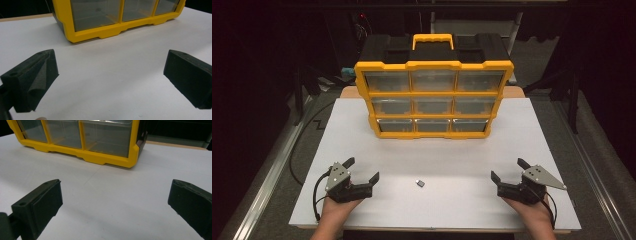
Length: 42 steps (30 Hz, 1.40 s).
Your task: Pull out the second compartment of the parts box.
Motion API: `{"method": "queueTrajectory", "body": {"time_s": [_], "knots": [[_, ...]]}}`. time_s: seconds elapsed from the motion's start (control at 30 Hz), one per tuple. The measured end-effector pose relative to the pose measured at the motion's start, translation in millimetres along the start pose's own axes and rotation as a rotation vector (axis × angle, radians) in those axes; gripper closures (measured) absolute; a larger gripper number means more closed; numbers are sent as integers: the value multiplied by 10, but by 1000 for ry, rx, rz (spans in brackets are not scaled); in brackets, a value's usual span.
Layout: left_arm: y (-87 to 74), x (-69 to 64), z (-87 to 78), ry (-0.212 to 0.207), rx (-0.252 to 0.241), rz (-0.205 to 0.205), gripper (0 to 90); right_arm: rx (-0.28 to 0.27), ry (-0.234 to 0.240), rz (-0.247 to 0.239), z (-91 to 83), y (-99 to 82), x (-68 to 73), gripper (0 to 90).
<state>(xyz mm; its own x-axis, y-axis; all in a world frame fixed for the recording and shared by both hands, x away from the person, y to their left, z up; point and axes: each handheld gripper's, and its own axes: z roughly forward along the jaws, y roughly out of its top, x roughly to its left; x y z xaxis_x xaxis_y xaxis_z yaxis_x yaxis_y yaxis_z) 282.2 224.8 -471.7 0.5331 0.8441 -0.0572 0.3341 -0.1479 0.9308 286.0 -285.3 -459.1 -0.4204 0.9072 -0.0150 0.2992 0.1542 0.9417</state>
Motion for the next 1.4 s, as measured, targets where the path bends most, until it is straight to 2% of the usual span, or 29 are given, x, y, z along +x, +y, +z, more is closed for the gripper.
{"method": "queueTrajectory", "body": {"time_s": [0.17,0.43,0.6,0.7,0.8,1.0,1.1,1.4], "knots": [[4,-6,6,0,-5,9,8,9,-12,-30,-4,-6,31,1],[7,0,-1,-12,-21,0,8,5,-10,-35,21,9,53,1],[8,4,-3,-14,-19,-1,8,-1,-14,-29,86,34,83,1],[7,-1,4,-14,-10,6,8,-2,-20,-44,133,60,106,1],[2,-6,12,-15,-2,13,8,1,-12,-28,195,98,116,1],[6,-3,20,-30,3,4,8,21,-18,-48,350,221,103,2],[4,-9,25,-28,0,7,8,14,-24,-44,400,256,92,1],[6,-23,25,-31,-1,9,3,23,-41,-57,723,391,59,2]]}}
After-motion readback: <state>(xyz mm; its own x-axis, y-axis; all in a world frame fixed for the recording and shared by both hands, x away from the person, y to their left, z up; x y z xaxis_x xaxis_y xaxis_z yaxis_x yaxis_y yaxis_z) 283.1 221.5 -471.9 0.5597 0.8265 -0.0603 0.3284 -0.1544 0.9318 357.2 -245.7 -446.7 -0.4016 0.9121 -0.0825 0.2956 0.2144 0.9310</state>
